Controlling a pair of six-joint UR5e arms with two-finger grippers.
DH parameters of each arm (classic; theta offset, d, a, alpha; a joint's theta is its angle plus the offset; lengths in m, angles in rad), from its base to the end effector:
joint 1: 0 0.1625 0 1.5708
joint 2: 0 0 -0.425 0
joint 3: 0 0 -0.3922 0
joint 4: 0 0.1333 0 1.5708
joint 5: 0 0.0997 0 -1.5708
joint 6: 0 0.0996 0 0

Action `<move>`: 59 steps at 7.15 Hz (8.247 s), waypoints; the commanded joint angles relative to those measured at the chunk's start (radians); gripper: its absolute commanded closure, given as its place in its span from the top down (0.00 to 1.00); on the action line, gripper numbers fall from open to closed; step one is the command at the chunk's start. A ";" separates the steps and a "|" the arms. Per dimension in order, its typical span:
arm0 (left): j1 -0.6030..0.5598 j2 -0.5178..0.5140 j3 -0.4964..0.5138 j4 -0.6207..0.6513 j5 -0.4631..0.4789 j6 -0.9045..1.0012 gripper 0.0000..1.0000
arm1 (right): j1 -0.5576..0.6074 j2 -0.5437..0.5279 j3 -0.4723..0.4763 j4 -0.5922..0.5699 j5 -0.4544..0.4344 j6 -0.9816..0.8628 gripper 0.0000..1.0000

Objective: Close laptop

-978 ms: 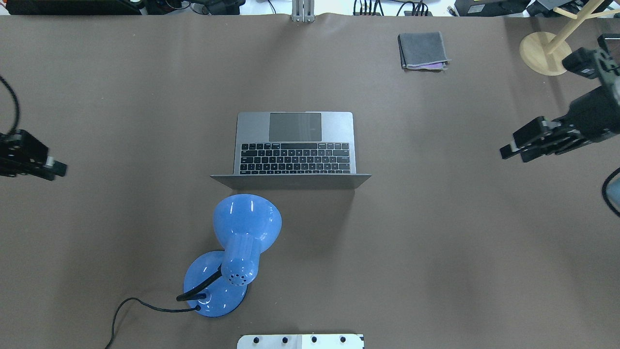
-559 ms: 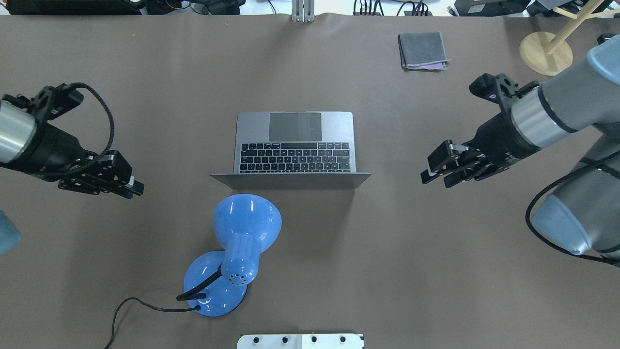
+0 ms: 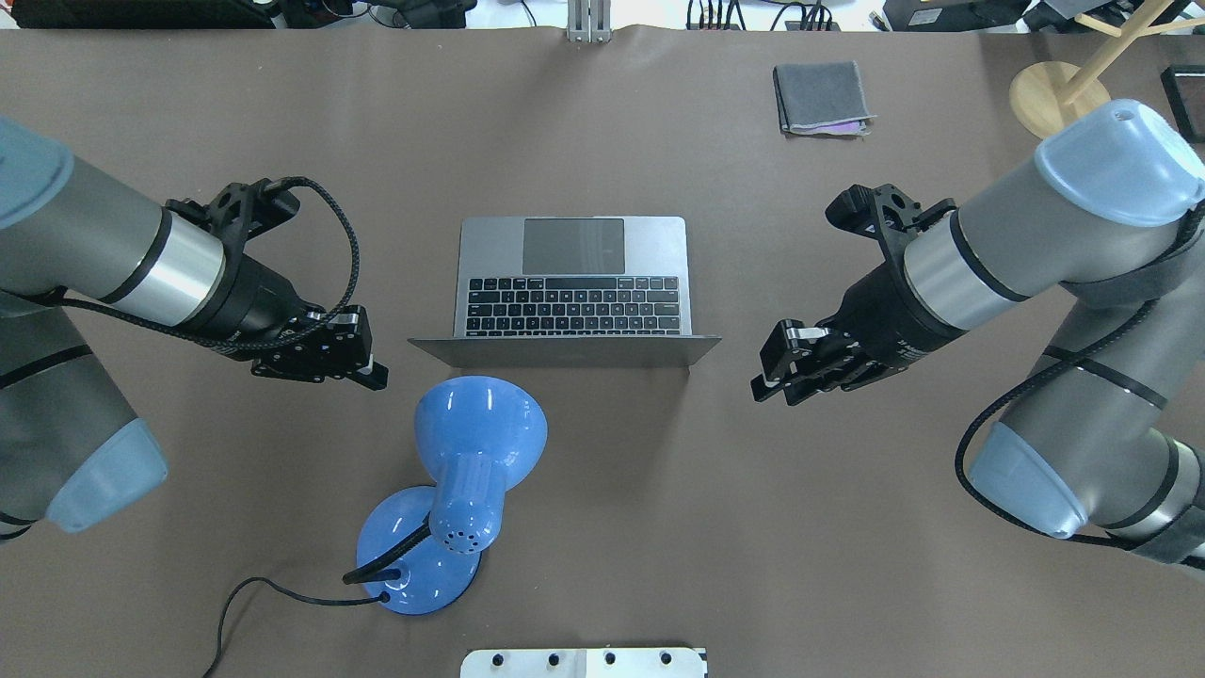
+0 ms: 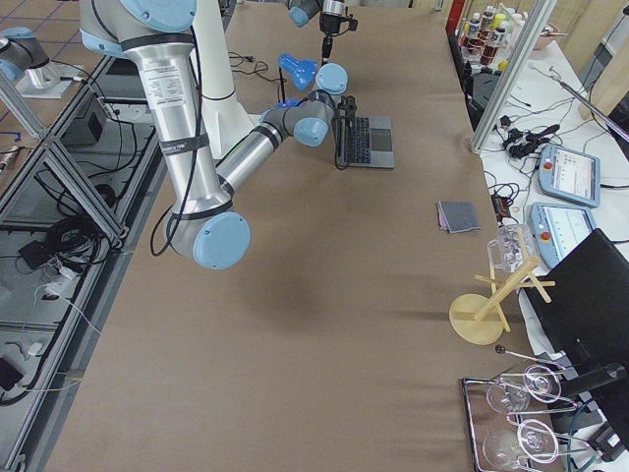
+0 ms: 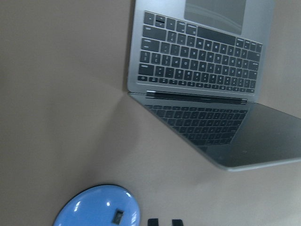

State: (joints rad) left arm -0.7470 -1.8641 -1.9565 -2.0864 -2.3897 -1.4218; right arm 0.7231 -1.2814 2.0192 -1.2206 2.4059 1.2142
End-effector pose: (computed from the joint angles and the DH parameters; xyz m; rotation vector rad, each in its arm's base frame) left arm 0.3463 -0.4032 0.2553 -0.1576 1.3077 -0.0204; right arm -0.3483 -0.3867 0.2487 -0.1165 -1.2497 -0.1366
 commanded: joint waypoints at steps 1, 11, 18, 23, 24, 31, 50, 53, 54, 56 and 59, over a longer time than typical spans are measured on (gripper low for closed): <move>0.008 -0.047 0.042 0.000 0.026 -0.005 0.00 | -0.043 0.024 -0.007 0.000 -0.062 0.004 0.00; 0.034 -0.076 0.045 0.000 0.101 -0.026 0.00 | -0.048 0.114 -0.053 -0.002 -0.207 0.056 0.00; 0.009 -0.257 0.249 -0.011 0.349 -0.020 0.00 | 0.056 0.226 -0.328 0.137 -0.228 0.051 0.00; -0.023 -0.337 0.511 -0.146 0.438 0.038 0.00 | 0.070 0.410 -0.620 0.214 -0.309 0.050 0.00; -0.022 -0.372 0.563 -0.147 0.457 0.038 0.00 | 0.068 0.428 -0.687 0.257 -0.345 0.048 0.00; 0.005 -0.472 0.817 -0.215 0.529 0.081 0.00 | 0.055 0.589 -1.014 0.325 -0.356 0.022 0.00; -0.816 0.300 0.476 0.293 0.099 1.402 0.98 | 0.829 -0.059 -0.818 -0.042 -0.024 -1.264 1.00; -0.818 0.296 0.443 0.376 0.089 1.376 0.98 | 0.852 -0.075 -0.795 -0.105 -0.018 -1.275 1.00; -0.818 0.289 0.439 0.371 0.090 1.379 0.98 | 0.852 -0.070 -0.795 -0.105 -0.022 -1.269 1.00; -0.818 0.304 0.401 0.371 0.089 1.380 0.98 | 0.852 -0.073 -0.794 -0.105 -0.024 -1.269 1.00; -0.818 0.316 0.398 0.382 0.077 1.374 0.98 | 0.852 -0.084 -0.792 -0.132 -0.024 -1.263 1.00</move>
State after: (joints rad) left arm -1.5647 -1.5572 -1.5567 -1.7064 -2.3042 -0.0464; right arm 1.5753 -1.3602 1.2267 -1.3329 2.3823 -0.0523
